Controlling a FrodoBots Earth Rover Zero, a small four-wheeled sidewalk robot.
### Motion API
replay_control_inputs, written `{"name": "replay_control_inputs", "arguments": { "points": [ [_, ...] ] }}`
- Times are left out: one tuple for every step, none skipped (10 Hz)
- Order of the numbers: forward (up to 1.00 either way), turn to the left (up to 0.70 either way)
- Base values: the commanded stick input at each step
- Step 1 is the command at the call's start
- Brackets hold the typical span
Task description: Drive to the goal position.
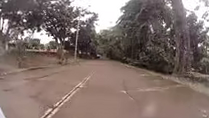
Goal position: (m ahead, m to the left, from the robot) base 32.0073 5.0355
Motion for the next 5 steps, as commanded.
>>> {"name": "replay_control_inputs", "arguments": {
  "points": [
    [0.70, -0.35],
    [0.70, -0.19],
    [0.70, 0.00],
    [0.70, 0.00],
    [0.70, 0.00]
  ]
}}
